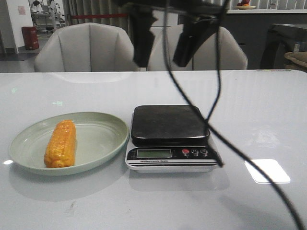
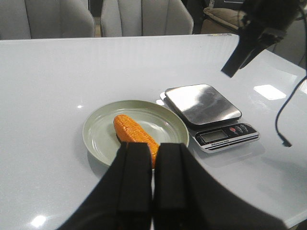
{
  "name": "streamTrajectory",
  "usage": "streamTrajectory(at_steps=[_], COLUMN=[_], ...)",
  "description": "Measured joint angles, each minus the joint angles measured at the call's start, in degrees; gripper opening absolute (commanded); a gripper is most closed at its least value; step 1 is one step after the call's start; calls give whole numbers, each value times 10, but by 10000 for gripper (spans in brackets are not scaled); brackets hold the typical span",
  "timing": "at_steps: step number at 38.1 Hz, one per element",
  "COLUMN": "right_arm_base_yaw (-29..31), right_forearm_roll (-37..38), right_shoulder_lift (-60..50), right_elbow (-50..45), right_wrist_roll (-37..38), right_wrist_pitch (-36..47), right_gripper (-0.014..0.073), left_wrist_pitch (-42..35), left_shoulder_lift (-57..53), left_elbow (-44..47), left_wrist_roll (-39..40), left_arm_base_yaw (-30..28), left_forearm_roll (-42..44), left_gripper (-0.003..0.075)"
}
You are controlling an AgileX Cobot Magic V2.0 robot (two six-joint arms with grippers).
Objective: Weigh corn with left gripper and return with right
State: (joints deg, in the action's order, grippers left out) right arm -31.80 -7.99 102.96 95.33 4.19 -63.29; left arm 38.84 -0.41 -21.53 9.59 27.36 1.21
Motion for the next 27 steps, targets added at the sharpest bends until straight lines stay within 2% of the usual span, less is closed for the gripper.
streamTrajectory(at_steps=[10,27], right_arm_base_yaw=[59,65], right_forearm_roll=[4,4], right_shoulder_lift=[-217,-542], right_elbow=[-216,-474], right_wrist_roll=[-10,-29], right_wrist_pitch=[91,219], right_gripper=[553,553], left_wrist_pitch=[0,0], left_shoulder_lift=[0,0], left_elbow=[0,0], left_wrist_roll=[0,0], left_arm_base_yaw=[0,0], left_forearm_roll=[0,0], left_gripper=[113,113])
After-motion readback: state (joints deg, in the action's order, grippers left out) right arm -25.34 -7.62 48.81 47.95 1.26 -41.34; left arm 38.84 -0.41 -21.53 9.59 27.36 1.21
